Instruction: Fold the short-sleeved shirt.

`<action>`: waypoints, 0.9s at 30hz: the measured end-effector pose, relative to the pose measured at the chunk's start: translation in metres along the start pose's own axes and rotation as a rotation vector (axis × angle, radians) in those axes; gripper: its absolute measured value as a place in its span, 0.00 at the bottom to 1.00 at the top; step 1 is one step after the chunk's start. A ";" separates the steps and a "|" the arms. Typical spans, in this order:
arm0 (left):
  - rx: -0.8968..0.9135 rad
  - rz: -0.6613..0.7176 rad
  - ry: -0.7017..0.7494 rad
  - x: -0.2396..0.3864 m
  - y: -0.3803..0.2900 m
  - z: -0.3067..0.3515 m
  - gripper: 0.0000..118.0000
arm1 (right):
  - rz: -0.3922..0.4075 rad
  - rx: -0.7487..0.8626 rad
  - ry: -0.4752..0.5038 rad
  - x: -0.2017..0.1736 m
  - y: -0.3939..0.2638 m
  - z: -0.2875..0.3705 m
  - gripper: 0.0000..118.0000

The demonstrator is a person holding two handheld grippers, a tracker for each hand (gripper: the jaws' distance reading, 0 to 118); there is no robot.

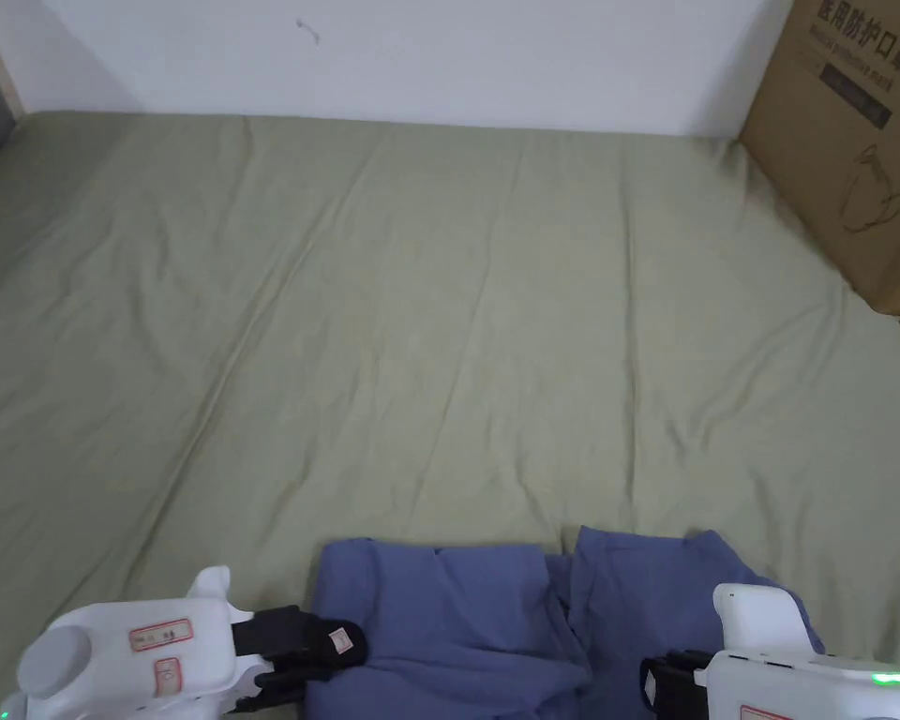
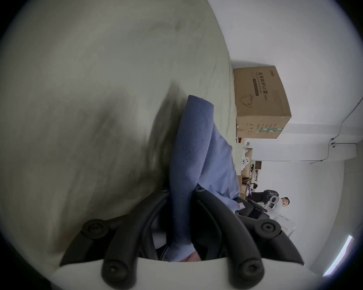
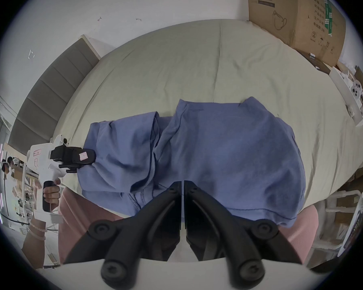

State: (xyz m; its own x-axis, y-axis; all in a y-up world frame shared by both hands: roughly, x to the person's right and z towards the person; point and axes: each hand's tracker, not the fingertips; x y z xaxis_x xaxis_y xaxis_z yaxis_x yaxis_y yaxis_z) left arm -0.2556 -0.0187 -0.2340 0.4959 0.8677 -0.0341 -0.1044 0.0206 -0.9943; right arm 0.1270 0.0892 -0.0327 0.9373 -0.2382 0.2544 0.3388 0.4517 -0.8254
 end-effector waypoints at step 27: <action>0.261 -0.134 0.320 0.047 0.032 0.176 0.10 | -0.087 -0.010 0.075 0.002 -0.001 -0.011 0.02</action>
State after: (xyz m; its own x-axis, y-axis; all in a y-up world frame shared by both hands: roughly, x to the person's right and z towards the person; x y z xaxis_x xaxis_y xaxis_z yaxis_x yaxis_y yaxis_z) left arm -0.3878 0.1100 -0.2495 0.7580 0.6518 0.0235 -0.2148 0.2835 -0.9346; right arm 0.1274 0.0787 -0.0376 0.8953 -0.3402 0.2875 0.4178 0.4178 -0.8068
